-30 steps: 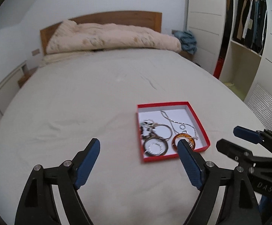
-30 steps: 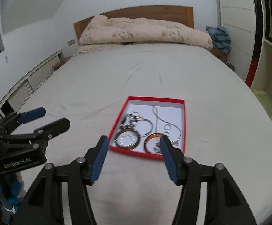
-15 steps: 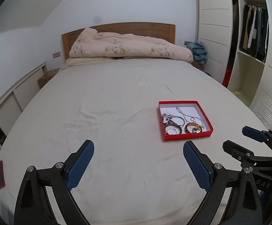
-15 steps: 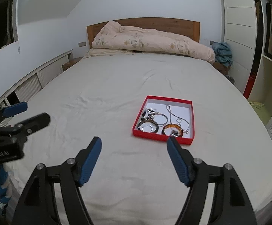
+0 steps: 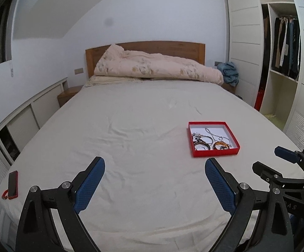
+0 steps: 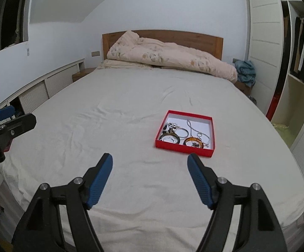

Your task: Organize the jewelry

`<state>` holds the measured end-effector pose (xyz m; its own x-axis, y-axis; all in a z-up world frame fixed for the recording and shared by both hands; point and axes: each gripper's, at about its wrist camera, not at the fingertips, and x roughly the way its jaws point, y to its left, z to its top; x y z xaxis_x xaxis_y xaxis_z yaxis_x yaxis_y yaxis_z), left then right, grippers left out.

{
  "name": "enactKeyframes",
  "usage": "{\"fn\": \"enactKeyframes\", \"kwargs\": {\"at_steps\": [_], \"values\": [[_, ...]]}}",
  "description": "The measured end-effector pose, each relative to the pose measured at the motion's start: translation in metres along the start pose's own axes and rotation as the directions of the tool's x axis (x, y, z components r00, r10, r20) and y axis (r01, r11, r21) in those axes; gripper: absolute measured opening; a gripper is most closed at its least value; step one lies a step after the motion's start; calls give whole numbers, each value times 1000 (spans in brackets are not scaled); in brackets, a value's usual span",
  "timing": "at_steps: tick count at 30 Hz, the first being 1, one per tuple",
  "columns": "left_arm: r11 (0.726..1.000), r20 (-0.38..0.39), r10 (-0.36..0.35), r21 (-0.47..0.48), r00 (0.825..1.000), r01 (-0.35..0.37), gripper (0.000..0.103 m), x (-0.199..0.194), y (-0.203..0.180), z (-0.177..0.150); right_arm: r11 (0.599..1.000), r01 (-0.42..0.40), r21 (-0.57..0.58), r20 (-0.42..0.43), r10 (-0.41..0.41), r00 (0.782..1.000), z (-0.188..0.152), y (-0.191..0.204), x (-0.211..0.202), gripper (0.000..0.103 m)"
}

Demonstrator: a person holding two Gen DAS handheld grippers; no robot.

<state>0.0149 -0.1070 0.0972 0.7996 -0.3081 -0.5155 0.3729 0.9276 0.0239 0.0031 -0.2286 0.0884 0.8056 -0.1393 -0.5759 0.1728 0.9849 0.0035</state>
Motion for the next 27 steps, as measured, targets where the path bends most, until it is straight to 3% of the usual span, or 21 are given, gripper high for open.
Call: {"fn": "enactKeyframes", "kwargs": {"at_steps": [17,21,27], "values": [[999,75,30,-12,997,-29,98,-49,3,-9,1000,10,-19,76,-8,997,-9,11,-43,73],[1000,73,30,-9,997,-29,98,-48,1,-11,1000,21,-14,93,-20,995,-11,12,-47,83],[999,61,32,-11,998,-31,99,-42,-1,-14,999,50,9,112,-50,992,-13,6,-50,85]]}}
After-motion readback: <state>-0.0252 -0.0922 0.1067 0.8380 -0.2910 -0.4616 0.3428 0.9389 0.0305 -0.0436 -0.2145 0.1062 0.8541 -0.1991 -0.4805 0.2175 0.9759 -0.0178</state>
